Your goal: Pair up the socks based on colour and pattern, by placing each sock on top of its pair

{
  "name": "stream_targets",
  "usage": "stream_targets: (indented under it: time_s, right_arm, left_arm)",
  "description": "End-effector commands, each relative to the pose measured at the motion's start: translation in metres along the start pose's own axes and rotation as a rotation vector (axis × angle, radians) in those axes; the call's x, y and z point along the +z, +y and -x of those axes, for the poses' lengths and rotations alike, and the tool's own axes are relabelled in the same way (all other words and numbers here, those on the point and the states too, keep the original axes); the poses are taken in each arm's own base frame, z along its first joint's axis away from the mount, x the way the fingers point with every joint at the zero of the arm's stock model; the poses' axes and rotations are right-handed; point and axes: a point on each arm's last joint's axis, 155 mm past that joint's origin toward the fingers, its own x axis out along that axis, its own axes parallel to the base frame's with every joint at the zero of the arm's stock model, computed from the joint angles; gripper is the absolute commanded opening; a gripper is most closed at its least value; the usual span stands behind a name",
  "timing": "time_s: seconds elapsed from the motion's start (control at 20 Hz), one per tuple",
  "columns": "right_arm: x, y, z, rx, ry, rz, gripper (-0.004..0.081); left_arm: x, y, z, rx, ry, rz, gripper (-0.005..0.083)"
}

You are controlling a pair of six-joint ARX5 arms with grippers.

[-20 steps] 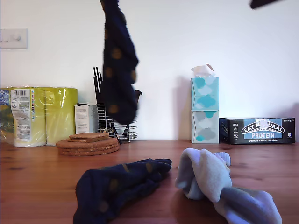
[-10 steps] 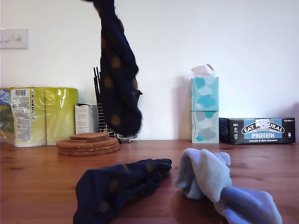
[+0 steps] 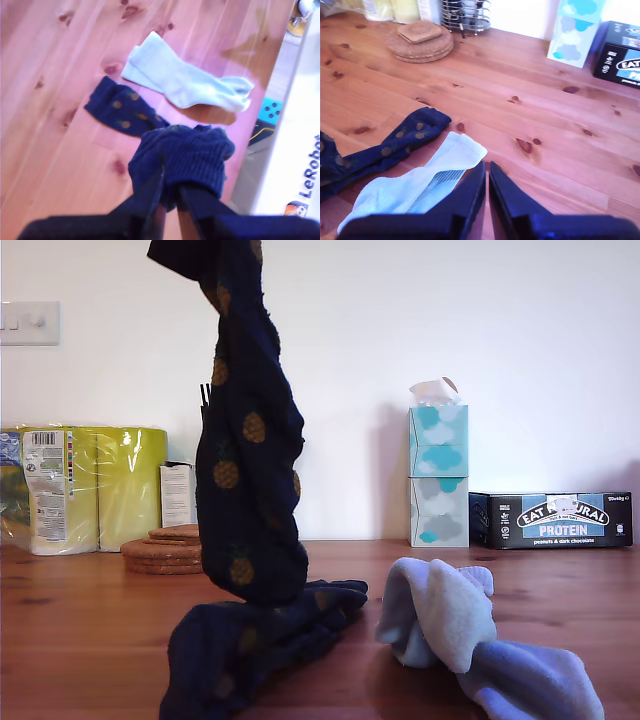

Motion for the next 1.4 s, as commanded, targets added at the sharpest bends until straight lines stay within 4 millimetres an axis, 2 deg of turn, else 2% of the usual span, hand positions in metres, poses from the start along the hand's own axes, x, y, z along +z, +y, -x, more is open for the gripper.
stream_targets:
  time_s: [0.0, 0.35, 0.5, 0.65, 0.75, 0.85, 1.0, 1.2, 1.35]
  right_arm:
    - [0.0, 0.0, -0.001, 0.003, -0.004, 0.004, -0.0013]
    - [0.002, 0.002, -0.001, 0.012, -0.013, 0.011, -0.0013]
    - [0.003, 0.005, -0.001, 0.027, -0.014, 0.012, -0.0013]
    - [0.003, 0.005, -0.001, 0.028, -0.014, 0.018, -0.0013]
    - [0.003, 0.005, -0.001, 0.029, -0.014, 0.019, -0.0013]
    - [0.003, 0.005, -0.001, 0.028, -0.014, 0.019, -0.0013]
    - [0.003, 0.005, -0.001, 0.03, -0.016, 0.019, -0.0013]
    - [0.004, 0.007, -0.001, 0.04, -0.018, 0.019, -0.0013]
    - [0.005, 0.011, -0.001, 0.063, -0.023, 0.02, -0.0013]
  left_arm:
    - [0.009, -0.009, 0.013, -0.004, -0.047, 0.006, -0.0022]
    - [0.013, -0.042, 0.042, -0.015, -0.125, -0.025, -0.0022]
    - [0.007, -0.047, 0.042, -0.024, -0.12, -0.01, -0.0022]
    - [-0.013, -0.05, 0.022, -0.045, -0.044, -0.008, -0.0022]
    - [-0.028, -0.044, 0.008, -0.025, 0.016, -0.01, -0.0022]
    - [-0.033, -0.04, 0.002, -0.014, 0.043, -0.034, -0.0022]
    - [-0.038, -0.02, -0.009, 0.021, 0.095, -0.047, -0.0022]
    - [-0.047, -0.001, -0.046, -0.019, 0.206, -0.054, -0.0022]
    - [-0.045, 0.02, -0.086, -0.034, 0.254, -0.061, -0.0022]
